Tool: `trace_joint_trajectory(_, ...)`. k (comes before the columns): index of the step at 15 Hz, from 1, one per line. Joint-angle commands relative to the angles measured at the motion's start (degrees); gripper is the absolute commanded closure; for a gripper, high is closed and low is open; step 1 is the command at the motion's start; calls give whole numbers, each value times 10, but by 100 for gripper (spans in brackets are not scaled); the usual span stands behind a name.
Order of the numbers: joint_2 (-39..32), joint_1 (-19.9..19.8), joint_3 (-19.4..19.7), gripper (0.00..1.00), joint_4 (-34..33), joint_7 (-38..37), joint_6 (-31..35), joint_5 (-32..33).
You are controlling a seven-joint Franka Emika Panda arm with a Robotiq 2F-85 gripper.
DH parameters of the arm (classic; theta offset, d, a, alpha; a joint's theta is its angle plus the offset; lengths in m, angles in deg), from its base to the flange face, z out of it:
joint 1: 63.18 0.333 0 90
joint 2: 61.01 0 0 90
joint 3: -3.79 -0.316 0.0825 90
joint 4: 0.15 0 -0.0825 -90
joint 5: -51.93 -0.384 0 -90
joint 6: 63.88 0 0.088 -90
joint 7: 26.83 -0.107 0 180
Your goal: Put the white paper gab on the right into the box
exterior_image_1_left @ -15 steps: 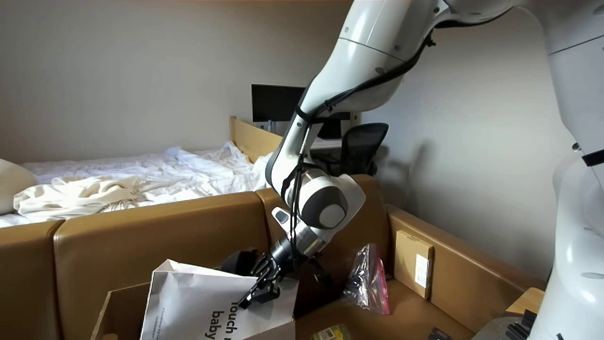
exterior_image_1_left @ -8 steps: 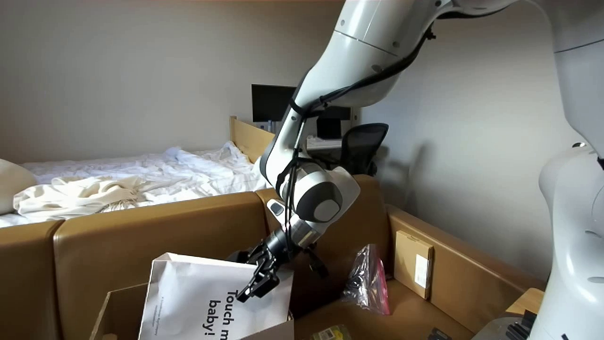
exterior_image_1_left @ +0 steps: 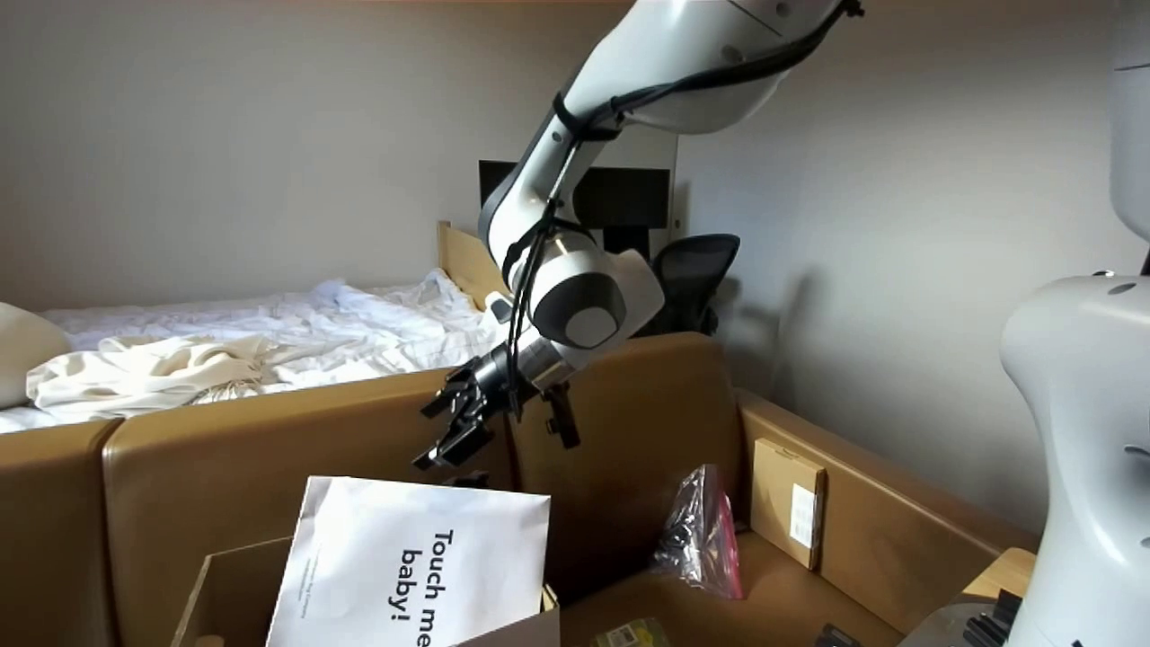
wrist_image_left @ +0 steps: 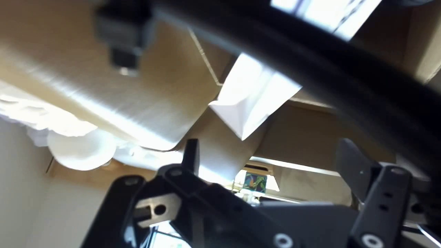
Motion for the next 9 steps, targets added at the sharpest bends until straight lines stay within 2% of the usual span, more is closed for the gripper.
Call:
trace_joint_trajectory(1,76,75,131,0,14,15,51,-1)
trace_joint_trajectory(2,84,86,161,0,11,15,79,6)
trace_joint_trajectory(3,113,75,163,0,38,15,128,27)
trace_joint_trajectory(6,135,60,221,0,56,15,213,75)
trace_joint_trajectory(9,124,31,288,0,68,15,258,108)
